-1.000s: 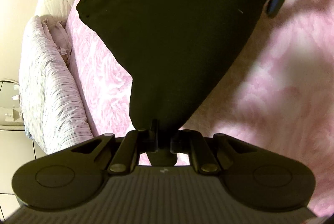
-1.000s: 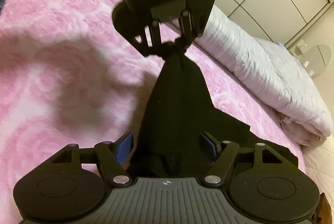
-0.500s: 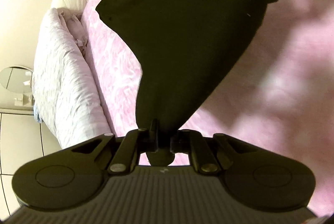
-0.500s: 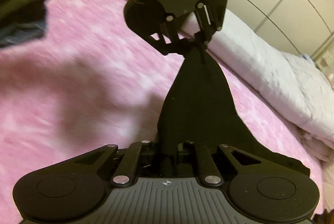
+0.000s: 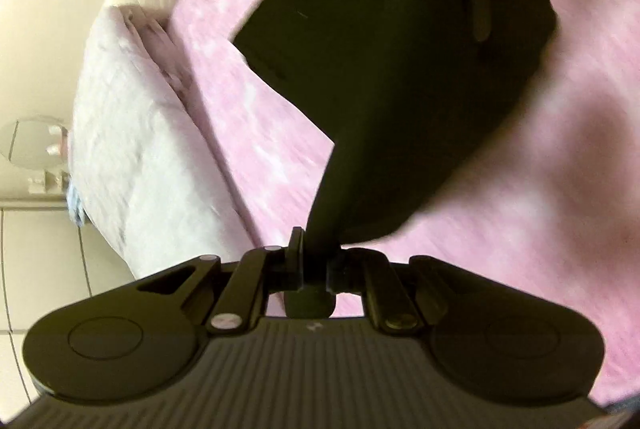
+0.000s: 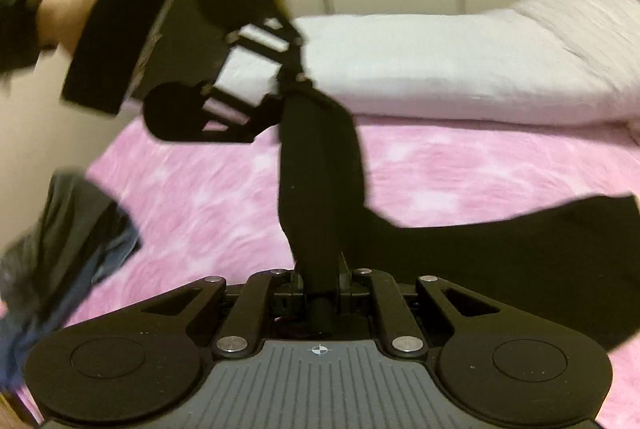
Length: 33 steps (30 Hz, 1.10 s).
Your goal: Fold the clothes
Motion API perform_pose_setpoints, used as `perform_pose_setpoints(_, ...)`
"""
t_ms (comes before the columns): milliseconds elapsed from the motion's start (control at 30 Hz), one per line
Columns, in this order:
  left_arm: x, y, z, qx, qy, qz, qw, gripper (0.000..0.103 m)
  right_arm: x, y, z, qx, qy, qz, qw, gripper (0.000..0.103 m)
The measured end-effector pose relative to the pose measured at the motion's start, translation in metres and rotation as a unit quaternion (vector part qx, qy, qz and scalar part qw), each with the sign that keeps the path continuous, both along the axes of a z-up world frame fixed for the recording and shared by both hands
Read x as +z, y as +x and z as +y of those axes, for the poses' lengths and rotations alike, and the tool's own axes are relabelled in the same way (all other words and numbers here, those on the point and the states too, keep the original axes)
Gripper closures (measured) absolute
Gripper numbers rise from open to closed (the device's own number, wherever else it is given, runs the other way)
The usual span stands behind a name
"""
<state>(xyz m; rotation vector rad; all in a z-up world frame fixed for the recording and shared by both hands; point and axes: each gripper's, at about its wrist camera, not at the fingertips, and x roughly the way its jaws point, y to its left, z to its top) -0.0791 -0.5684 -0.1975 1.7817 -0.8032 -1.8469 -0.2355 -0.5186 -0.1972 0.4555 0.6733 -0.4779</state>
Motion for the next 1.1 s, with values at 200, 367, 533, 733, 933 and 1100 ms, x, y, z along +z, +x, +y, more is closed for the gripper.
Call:
perform_pose_setpoints(200, 0.006, -0.131, -0.123, -0.019, 0.025, -0.008, 0.9995, 0.095, -0.004, -0.117, -0.125, -0.056, 0.065, -0.061, 0.994, 0.095)
perform_pose_setpoints(367, -0.046, -0.221, -0.222, -0.019, 0.072, -0.020, 0.9970, 0.095, -0.053, -0.199, -0.229, -0.116, 0.143, -0.092, 0.979, 0.094)
perform_pose_setpoints(533, -0.122, -0.263, -0.293, 0.030, 0.110, -0.009, 0.9934, 0.081, -0.134, -0.250, -0.303, -0.158, 0.232, -0.115, 0.953, 0.094)
perform_pose_setpoints(733, -0.141, -0.266, -0.311, 0.102, 0.121, 0.072, 0.9847, 0.075, -0.185, -0.283, -0.330, -0.218, 0.292, -0.138, 0.921, 0.084)
perform_pose_setpoints(933, -0.091, -0.222, -0.317, 0.195, 0.143, 0.216, 0.9460, 0.066, -0.184, -0.305, -0.318, -0.257, 0.301, -0.153, 0.905, 0.081)
perform_pose_setpoints(1100, -0.087, -0.199, -0.331, 0.263, 0.177, 0.282, 0.9056, 0.066, -0.172, -0.309, -0.312, -0.285, 0.284, -0.143, 0.904, 0.080)
